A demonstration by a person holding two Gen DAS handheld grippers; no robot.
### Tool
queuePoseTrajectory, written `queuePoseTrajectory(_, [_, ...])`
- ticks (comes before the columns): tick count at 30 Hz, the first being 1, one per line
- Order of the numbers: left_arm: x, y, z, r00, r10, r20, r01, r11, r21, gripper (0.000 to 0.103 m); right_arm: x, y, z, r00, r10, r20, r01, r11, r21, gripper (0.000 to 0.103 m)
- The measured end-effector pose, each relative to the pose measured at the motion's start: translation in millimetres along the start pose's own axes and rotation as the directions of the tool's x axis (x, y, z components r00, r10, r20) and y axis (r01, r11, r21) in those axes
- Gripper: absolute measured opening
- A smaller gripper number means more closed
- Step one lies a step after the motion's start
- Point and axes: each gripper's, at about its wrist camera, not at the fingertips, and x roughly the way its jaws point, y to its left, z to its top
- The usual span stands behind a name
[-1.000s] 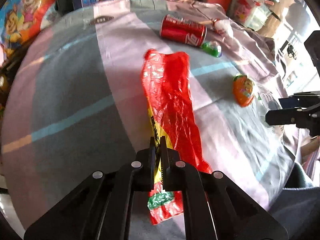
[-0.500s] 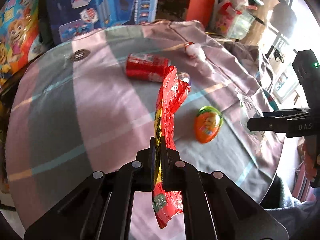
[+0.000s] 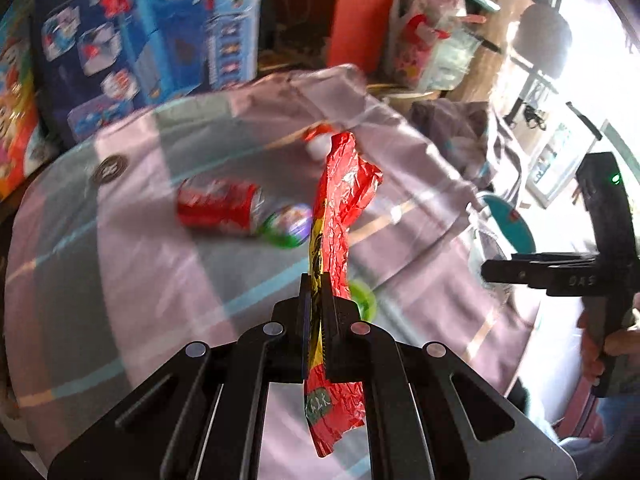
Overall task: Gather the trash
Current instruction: 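Carry bag and wrapper over the teal bucket and open both tools to drop them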
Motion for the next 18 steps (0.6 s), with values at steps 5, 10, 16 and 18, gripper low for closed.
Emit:
queuePoseTrajectory(5, [14.3,-49.3,26.0,0.998,-0.057,-0.008,0.057,0.996,0.068,0.005,-26.8,-53.3,4.0,0.998,-0.004,0.069,-0.002,0.996,0.093,0.058])
queuePoseTrajectory(10, [44.8,-111.9,50.6,0.991,-0.123,-0.043,0.128,0.981,0.148,0.005,-59.6,-114.0,3.7,0.989,-0.039,0.144,0.011,0.982,0.190,0.058])
queuePoseTrajectory(16, [91.6,-190.1,72.4,0.972,-0.203,-0.119,0.225,0.948,0.223,0.005,-95.7,-186.9,3.4,0.972,-0.110,0.209,0.042,0.952,0.305,0.058])
queuePoseTrajectory(18, [105.6,-214.7,76.7,0.965,-0.220,-0.145,0.251,0.936,0.248,0.005,-105.6,-209.3,1.4,0.966,-0.133,0.223,0.052,0.940,0.338,0.058])
